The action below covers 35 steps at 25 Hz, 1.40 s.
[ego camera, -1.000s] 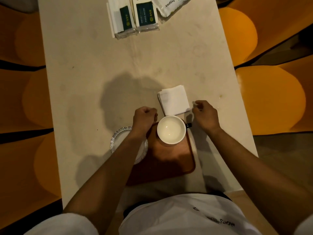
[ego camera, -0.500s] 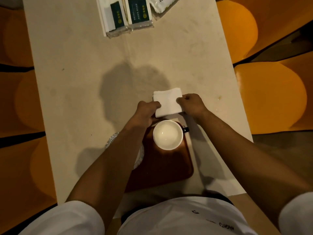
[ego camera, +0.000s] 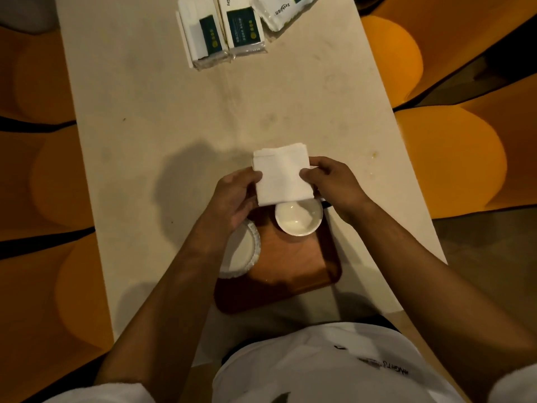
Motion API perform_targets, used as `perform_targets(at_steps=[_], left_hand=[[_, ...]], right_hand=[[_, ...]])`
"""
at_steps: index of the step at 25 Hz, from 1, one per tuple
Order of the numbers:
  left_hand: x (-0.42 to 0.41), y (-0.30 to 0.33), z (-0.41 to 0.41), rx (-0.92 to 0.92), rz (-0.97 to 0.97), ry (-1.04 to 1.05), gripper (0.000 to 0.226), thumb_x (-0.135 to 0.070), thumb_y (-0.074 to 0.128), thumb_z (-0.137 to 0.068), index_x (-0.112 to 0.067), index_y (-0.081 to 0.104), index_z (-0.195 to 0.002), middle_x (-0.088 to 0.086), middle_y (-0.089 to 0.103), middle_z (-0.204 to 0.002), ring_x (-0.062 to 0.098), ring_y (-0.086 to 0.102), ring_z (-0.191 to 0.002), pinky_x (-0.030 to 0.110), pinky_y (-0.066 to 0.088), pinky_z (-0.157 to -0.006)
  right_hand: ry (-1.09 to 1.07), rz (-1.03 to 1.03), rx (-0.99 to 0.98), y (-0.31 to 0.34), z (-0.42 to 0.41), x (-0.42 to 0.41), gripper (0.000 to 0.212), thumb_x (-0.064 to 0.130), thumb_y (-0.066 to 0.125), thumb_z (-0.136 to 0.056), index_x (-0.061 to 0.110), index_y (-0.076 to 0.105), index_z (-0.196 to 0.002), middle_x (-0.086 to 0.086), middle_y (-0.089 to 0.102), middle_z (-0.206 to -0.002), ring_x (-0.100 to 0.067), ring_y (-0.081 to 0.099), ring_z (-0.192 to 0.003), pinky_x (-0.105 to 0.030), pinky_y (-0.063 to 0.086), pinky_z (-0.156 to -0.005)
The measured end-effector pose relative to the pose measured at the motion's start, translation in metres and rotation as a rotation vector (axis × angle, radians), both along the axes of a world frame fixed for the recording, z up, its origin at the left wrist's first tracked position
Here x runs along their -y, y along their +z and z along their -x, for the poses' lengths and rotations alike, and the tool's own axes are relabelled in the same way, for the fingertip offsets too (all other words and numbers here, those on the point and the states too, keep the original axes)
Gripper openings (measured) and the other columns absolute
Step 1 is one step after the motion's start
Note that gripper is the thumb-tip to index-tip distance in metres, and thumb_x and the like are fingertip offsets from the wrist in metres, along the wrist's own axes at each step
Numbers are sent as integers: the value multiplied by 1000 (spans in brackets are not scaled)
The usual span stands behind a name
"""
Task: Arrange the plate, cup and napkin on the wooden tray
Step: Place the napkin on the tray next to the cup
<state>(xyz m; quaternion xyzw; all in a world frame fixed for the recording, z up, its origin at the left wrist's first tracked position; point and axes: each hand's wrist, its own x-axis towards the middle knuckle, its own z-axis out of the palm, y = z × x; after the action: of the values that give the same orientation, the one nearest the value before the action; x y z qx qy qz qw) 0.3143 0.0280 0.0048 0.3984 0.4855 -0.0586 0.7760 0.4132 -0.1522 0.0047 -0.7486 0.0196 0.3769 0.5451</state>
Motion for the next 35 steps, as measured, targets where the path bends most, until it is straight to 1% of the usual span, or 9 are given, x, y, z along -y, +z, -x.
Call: perform_targets(at_steps=[4, 7, 9, 12, 15, 18, 24, 29, 35], left_hand=[[11, 16, 59, 92, 26, -84, 35, 6, 58, -88, 2, 60, -123, 21, 68, -118, 34, 67, -105, 46, 60, -84], [24, 14, 89, 71, 34, -144, 32, 9, 57, -89, -5, 61, -117, 18, 69, -113, 31, 70, -98, 42, 62, -75], [37, 15, 109, 43, 11, -173, 34, 9, 56, -88, -8, 63, -116, 15, 71, -108, 26, 73, -88, 36, 61, -64], [63, 8, 131, -17, -78, -209, 38, 9, 56, -86, -9, 61, -119, 14, 70, -105, 22, 72, -82, 27, 57, -55], [93, -11, 145, -126, -81, -225, 35, 9, 56, -89, -6, 57, -121, 16, 67, -116, 32, 69, -100, 40, 62, -71], [117, -31, 145, -225, -82, -177, 32, 12, 53, -89, -7, 56, -114, 18, 63, -121, 40, 64, -110, 55, 56, -88], [140, -55, 127, -269, -163, -138, 32, 11, 56, -85, -9, 58, -110, 19, 63, -116, 41, 63, -108, 60, 54, -92], [150, -65, 116, -345, -373, -223, 41, 10, 56, -81, -3, 62, -119, 17, 66, -113, 33, 62, -98, 41, 54, -78], [154, -69, 113, -362, -680, -402, 39, 2, 63, -76, -5, 60, -114, 16, 67, -111, 34, 64, -101, 50, 57, -86]], right_hand=[[8, -10, 42, 17, 49, 19, 30, 17, 62, -86, 25, 71, -114, -3, 74, -99, -17, 70, -92, -29, 57, -74], [36, 71, 87, 19, 79, 34, 29, 17, 64, -86, 25, 70, -112, 5, 72, -98, -7, 67, -84, -20, 53, -65], [48, 110, 92, 20, 100, 49, 28, 17, 67, -84, 21, 70, -111, -1, 70, -88, -5, 65, -72, -26, 55, -65], [170, 171, 76, 8, 117, 76, 17, 20, 68, -83, 21, 70, -99, -6, 71, -86, -16, 67, -78, -37, 56, -77], [272, 311, 30, -17, 124, 98, 10, 23, 68, -83, 16, 68, -91, -6, 71, -87, -25, 68, -83, -41, 57, -80], [317, 397, 47, -39, 127, 107, 2, 25, 70, -82, 24, 68, -82, 1, 72, -83, -16, 67, -75, -29, 55, -71], [342, 480, 130, -72, 113, 113, 7, 22, 69, -85, 21, 70, -92, 4, 70, -83, -12, 64, -74, -25, 52, -74], [370, 553, 241, -77, 109, 110, 13, 22, 67, -87, 19, 73, -98, -1, 73, -95, -17, 65, -80, -30, 53, -76], [385, 671, 332, -77, 110, 102, 22, 29, 63, -91, 20, 71, -109, -3, 73, -102, -22, 67, -85, -31, 53, -72]])
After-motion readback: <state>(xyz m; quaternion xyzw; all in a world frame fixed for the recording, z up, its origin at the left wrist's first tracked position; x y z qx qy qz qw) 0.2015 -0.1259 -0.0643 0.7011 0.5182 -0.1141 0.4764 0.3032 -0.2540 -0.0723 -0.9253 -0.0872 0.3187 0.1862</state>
